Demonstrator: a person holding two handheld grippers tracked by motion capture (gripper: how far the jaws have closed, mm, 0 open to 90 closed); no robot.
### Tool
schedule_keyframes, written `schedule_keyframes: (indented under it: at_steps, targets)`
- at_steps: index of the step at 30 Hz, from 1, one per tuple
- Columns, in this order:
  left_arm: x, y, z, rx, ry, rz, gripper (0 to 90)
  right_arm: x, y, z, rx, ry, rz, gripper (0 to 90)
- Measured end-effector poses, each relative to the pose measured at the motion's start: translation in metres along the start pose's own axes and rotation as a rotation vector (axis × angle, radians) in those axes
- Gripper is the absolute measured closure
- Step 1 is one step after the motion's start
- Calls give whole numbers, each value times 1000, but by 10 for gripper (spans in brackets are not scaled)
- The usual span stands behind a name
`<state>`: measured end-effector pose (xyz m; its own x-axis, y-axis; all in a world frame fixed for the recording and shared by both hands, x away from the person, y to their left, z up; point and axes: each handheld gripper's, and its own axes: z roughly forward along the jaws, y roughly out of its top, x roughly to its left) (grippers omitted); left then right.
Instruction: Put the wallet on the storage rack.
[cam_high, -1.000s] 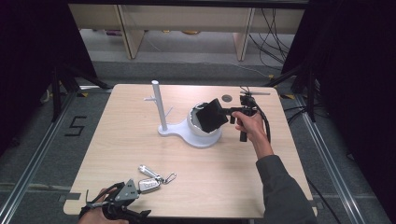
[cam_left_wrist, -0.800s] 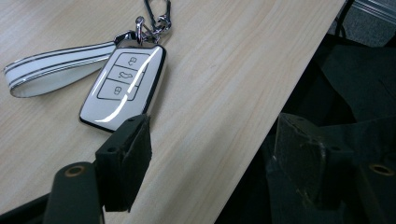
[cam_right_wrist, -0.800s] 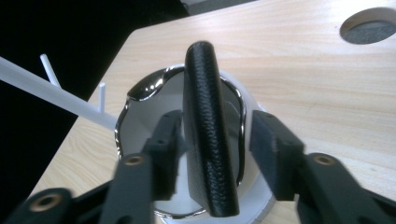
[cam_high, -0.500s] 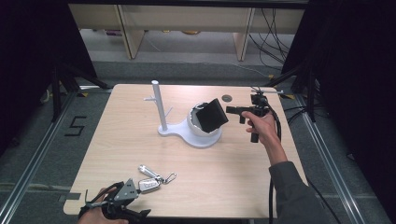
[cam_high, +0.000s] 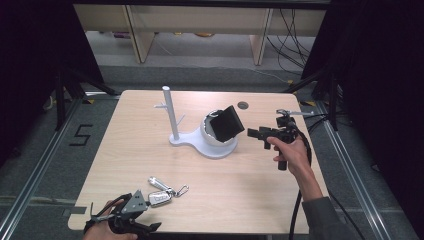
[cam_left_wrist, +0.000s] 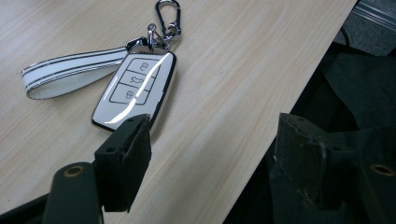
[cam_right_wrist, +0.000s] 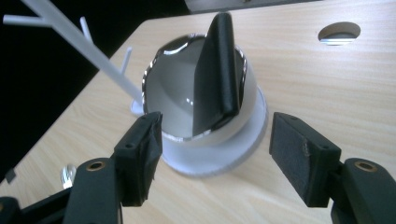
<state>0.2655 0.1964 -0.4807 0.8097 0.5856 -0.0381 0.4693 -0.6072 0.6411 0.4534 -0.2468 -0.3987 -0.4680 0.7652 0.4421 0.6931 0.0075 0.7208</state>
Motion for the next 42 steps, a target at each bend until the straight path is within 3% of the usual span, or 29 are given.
schedule_keyframes:
  at_steps: [3, 10, 11, 13, 16, 17, 20, 21, 28, 29, 30, 31, 34, 36, 42]
  targets:
    - [1, 1, 0, -5, 2, 10, 243, 1, -9, -5, -20, -10, -43, 344]
    - [1, -1, -1, -8, 4, -2, 234, 6, -34, -13, -44, 3, -63, 341]
    - [2, -1, -1, -6, 10, -2, 234, 9, -37, -14, -20, 0, -38, 338]
    - [3, -1, -2, -6, 13, 11, 233, 8, -43, -15, -32, -5, -57, 338]
    - [3, -2, -2, -9, 14, -5, 233, 9, -51, -14, -14, -5, -75, 338]
    - [4, -2, -2, -9, 13, -5, 232, 12, -54, -14, -7, -5, -46, 338]
    - [5, -1, -2, -12, 15, 0, 232, 12, -61, -12, 14, -13, -95, 337]
    - [5, -1, -2, -8, 16, 1, 232, 12, -63, -10, 12, -26, -100, 337]
    - [7, 0, -2, -15, 23, -13, 230, 19, -80, 3, 36, 16, -108, 328]
    - [6, 0, -1, -20, 20, -31, 229, 23, -83, 4, 51, 20, -87, 322]
    - [7, 0, -2, -15, 24, -20, 229, 21, -85, 6, 56, 12, -121, 320]
    - [8, 0, -1, -24, 19, -20, 229, 25, -89, 7, 64, 11, -85, 318]
    - [8, 1, -2, -20, 27, -21, 229, 23, -97, 10, 82, 2, -140, 302]
    - [8, 0, -1, -23, 21, -38, 228, 24, -102, 10, 98, 4, -149, 297]
    - [10, -2, -2, -24, 33, -26, 229, 29, -121, 13, 134, 20, -162, 275]
